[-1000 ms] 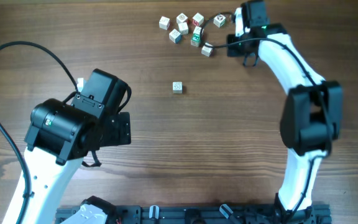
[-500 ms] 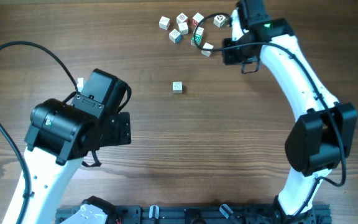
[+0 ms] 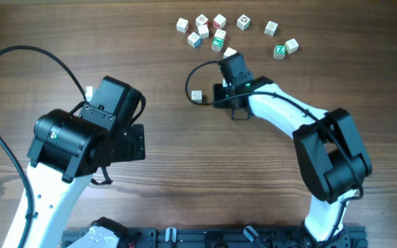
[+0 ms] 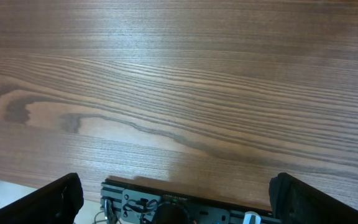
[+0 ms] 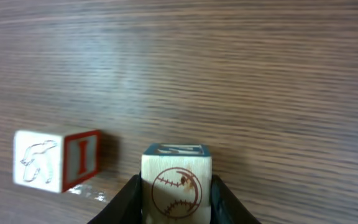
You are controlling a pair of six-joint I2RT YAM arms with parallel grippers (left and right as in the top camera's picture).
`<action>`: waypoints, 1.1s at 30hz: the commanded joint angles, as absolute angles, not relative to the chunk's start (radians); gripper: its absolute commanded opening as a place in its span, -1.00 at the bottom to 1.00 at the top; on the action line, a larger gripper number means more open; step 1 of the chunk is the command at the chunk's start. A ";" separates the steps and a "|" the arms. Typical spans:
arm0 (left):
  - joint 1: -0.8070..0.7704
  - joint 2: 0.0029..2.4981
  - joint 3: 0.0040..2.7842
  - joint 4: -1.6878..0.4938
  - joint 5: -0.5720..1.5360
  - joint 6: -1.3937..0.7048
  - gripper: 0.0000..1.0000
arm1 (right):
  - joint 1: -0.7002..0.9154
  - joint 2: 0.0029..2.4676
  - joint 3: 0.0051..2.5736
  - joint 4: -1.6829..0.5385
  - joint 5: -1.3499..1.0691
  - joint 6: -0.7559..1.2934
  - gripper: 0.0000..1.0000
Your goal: Form a horizontal line
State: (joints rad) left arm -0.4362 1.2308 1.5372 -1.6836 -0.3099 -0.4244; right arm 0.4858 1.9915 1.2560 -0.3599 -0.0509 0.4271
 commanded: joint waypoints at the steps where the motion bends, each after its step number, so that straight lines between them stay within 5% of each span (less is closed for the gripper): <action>1: -0.434 1.224 1.537 -1.684 -0.319 -0.427 1.00 | 0.509 2.001 1.243 -0.337 -0.015 0.445 -0.54; 6: -0.434 1.224 1.537 -1.684 -0.319 -0.427 1.00 | 0.509 2.001 1.243 -0.340 0.036 0.445 -0.47; 10: -0.434 1.224 1.537 -1.684 -0.319 -0.427 1.00 | 0.509 2.001 1.243 -0.336 0.032 0.445 0.46; 11: -0.434 1.224 1.537 -1.684 -0.319 -0.427 1.00 | 0.509 2.001 1.243 -0.337 0.032 0.445 0.93; 12: -0.434 1.224 1.537 -1.684 -0.319 -0.427 1.00 | 0.509 2.000 1.245 -0.339 0.029 0.444 0.99; 33: -0.434 1.224 1.537 -1.684 -0.319 -0.427 1.00 | 0.509 1.640 1.292 -0.484 0.047 0.365 1.00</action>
State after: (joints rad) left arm -0.4362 1.2308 1.5372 -1.6836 -0.3099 -0.4244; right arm 0.5098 1.6470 1.2793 -0.4866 0.0090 0.3908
